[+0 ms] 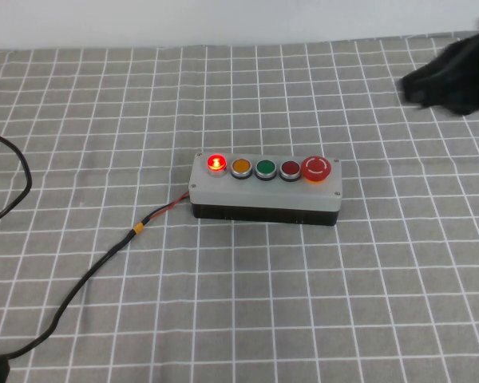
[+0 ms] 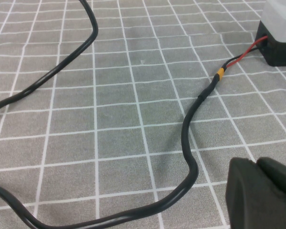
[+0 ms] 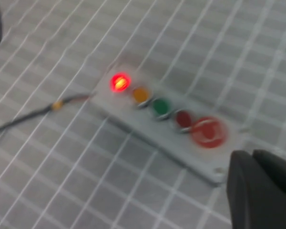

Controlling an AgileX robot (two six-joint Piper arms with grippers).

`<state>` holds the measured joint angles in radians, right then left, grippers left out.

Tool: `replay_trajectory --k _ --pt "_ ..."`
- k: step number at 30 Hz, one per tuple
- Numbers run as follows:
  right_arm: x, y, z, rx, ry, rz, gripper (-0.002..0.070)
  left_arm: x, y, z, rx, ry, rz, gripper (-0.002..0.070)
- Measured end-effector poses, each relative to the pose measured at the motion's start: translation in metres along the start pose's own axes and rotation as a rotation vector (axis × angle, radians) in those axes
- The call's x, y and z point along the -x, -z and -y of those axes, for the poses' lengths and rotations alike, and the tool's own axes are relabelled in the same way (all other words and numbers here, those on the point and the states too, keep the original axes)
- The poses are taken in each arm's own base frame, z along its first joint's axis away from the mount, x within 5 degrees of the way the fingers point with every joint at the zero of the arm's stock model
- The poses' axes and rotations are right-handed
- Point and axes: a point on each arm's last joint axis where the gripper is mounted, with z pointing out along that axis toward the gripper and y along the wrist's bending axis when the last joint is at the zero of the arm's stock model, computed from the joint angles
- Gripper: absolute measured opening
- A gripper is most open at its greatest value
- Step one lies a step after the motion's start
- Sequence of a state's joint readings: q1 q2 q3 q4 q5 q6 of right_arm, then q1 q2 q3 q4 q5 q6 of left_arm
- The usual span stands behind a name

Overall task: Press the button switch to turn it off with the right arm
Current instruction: Press the button to turn off

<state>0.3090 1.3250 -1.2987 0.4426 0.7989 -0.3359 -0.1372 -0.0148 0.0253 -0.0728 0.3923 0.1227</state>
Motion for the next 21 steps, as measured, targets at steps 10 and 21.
replay_trajectory --k 10,21 --pt "0.012 -0.1 -0.049 0.079 0.132 -0.193 -0.0016 0.0 0.0 0.0 0.0 0.0 0.0 -0.0003" --pt "0.046 -0.186 -0.078 0.106 0.171 -0.183 -0.0016 0.0 0.0 0.0 0.0 0.0 0.0 -0.0003"
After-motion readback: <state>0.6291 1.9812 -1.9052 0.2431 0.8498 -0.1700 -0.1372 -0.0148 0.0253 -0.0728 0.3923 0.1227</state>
